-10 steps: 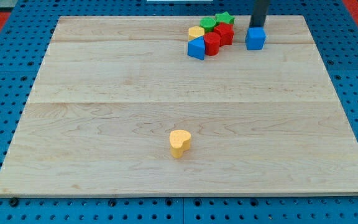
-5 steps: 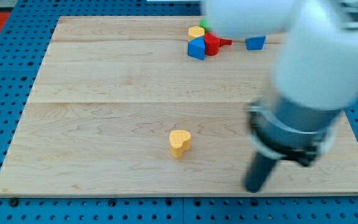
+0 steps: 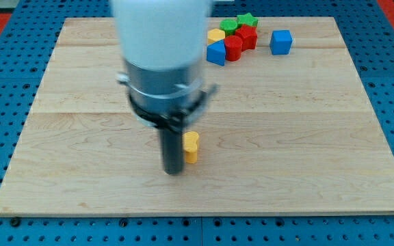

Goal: Slide the yellow heart below the blue cube

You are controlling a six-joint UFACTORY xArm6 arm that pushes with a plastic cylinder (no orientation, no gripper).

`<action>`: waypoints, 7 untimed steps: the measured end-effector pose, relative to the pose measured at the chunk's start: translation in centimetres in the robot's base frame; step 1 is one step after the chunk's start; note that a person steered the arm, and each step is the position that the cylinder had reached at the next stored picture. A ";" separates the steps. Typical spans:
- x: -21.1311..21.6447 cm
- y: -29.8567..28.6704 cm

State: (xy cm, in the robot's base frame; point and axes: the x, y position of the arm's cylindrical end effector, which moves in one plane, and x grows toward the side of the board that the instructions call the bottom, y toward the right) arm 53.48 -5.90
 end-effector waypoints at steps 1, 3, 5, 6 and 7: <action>-3.8 3.8; 1.6 5.3; -1.4 13.1; -7.6 10.5; -8.1 9.1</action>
State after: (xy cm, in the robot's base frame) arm 45.37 3.16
